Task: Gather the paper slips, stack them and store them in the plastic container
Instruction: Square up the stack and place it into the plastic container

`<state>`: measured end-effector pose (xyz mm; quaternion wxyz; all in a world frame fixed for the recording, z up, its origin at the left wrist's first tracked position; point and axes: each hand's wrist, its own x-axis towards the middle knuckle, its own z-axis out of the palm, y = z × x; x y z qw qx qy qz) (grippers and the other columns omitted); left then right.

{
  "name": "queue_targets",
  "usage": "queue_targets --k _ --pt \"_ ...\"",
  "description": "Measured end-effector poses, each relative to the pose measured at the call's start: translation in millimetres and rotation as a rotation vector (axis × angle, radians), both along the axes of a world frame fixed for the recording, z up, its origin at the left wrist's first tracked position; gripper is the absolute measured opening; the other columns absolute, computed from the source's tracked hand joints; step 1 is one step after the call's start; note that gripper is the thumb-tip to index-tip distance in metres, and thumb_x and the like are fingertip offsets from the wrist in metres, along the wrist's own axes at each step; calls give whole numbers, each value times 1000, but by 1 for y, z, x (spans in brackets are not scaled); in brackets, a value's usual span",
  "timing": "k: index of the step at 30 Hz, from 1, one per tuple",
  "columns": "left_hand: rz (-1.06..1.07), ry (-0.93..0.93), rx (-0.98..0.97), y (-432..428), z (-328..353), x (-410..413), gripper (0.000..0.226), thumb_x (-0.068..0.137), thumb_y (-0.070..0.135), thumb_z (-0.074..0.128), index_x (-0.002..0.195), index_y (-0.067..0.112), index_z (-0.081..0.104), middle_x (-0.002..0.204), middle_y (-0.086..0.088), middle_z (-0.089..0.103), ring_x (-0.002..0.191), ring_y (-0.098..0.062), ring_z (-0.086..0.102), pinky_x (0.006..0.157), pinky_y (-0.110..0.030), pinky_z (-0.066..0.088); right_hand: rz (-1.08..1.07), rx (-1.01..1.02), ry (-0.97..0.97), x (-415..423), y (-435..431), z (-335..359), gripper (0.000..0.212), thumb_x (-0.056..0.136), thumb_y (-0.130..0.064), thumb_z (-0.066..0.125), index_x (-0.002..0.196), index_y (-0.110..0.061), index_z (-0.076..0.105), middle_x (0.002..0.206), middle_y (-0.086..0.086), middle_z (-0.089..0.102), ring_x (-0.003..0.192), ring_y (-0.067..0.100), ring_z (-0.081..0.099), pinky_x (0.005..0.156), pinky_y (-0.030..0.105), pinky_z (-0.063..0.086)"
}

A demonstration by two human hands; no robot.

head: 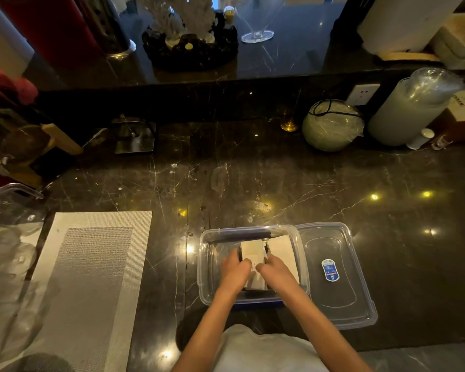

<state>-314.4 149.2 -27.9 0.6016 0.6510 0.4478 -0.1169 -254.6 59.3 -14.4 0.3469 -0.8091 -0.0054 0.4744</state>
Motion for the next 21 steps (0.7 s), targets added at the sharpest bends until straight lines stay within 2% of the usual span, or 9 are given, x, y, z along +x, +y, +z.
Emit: queue_targets --k 1,3,5,7,10,13,16,19,21 --pt "-11 4 73 0 2 1 43 93 12 48 135 23 49 139 -5 53 127 -25 52 108 -46 45 -11 21 -15 3 -3 6 39 98 -18 48 137 -17 49 137 5 56 127 26 52 102 38 44" --pt "-37 2 252 1 8 5 48 94 19 46 141 24 44 144 -1 45 130 -22 47 106 -42 44 -119 111 -55 13 -14 22 32 98 -16 49 128 -10 59 120 7 65 119 27 58 100 39 45" --pt "-93 -71 401 1 17 20 40 96 24 44 136 26 50 138 1 52 121 -14 50 94 -31 45 -319 240 -87 26 -34 37 21 98 -14 50 109 -12 68 97 5 70 100 24 66 93 39 50" --pt "-205 -169 507 -3 28 46 35 98 25 44 131 24 56 131 3 58 112 -6 49 88 -25 40 -511 316 -158 39 -60 44 18 97 -10 50 102 -8 68 88 8 70 85 23 66 84 38 53" --pt "-432 -261 639 -19 41 97 34 95 19 45 124 19 62 123 -4 65 112 -19 57 93 -34 48 -748 299 -220 51 -110 35 18 96 -1 47 100 -5 64 79 10 66 69 20 61 67 27 51" --pt "-728 -162 721 -45 40 146 36 92 20 45 122 13 63 123 -13 66 114 -34 60 96 -43 46 -974 150 -203 41 -157 14 20 90 2 52 92 -15 64 69 5 60 62 18 53 58 26 41" --pt "-985 -26 790 -72 28 176 40 91 21 48 127 8 59 131 -19 60 121 -39 55 99 -46 46 -1003 -4 -150 14 -196 -7 16 87 -5 52 88 -13 66 68 3 59 65 20 53 54 27 38" --pt "-1109 75 831 -90 11 189 45 93 25 48 135 8 54 140 -20 52 128 -39 50 104 -46 42 -1081 64 40 -6 -216 -16 11 91 -7 51 90 -11 61 61 -2 51 54 12 43 43 19 35" --pt "-1127 137 809 -98 2 193 46 94 29 50 134 7 55 142 -20 50 130 -39 50 105 -45 42 -1102 101 171 -7 -223 -13 8 91 -8 54 89 -10 61 67 2 50 58 13 43 48 22 34"
